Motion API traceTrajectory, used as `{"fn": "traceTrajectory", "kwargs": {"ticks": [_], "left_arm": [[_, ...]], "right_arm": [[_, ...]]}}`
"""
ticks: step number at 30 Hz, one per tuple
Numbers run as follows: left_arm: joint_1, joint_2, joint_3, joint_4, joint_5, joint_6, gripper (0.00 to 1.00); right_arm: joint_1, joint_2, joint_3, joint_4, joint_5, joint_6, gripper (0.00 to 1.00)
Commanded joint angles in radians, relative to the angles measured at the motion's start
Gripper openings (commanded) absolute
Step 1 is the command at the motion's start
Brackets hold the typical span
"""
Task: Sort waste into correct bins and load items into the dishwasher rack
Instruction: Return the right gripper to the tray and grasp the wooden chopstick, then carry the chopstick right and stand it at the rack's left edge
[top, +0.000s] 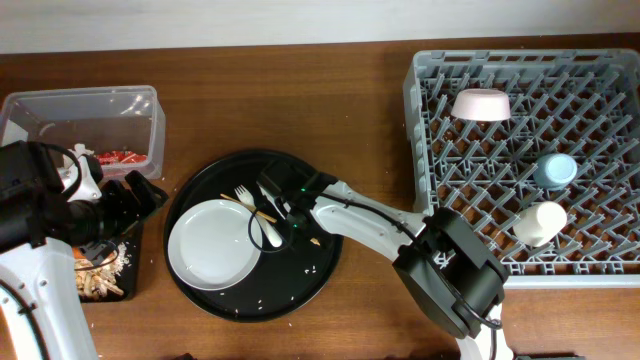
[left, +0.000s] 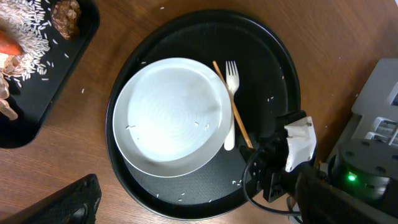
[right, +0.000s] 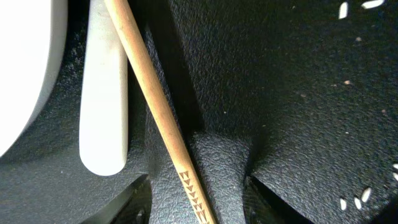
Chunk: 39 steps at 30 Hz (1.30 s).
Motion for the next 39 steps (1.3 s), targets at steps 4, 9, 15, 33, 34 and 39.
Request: {"fn": "traceTrajectory", "kwargs": {"ticks": [4,9,15,33,34,39], "left_arm": [[0.005,-0.006,0.000,-0.001,-0.003,-0.006,0.99],[0.005,-0.006,0.000,-0.001,-0.003,-0.006,0.99],[0.005,-0.006,0.000,-0.001,-0.003,-0.006,0.99],[0.005,-0.007,0.000,-0.001,-0.003,-0.006,0.99],[0.005,-0.006,0.000,-0.001,-0.003,-0.006,0.99],[0.005,-0.006,0.000,-0.001,-0.003,-0.006,0.99]], "right_arm": [[0.008,0.004,-0.036,0.024,0.028,-0.006,0.40],[0.006,0.001,-0.016,0.020,0.031,0.047,0.09],[-0.007,-0.032,0.147,-0.146,0.027,0.108,0.04],[-0.698,-0.170,0.466,-0.573,0.018,0.016,0.04],[-0.708,-0.147,0.464,-0.552,0.036,0.016,0.04],[-0.727,-0.040,0.464,-0.483,0.077,0.017,0.05]]}}
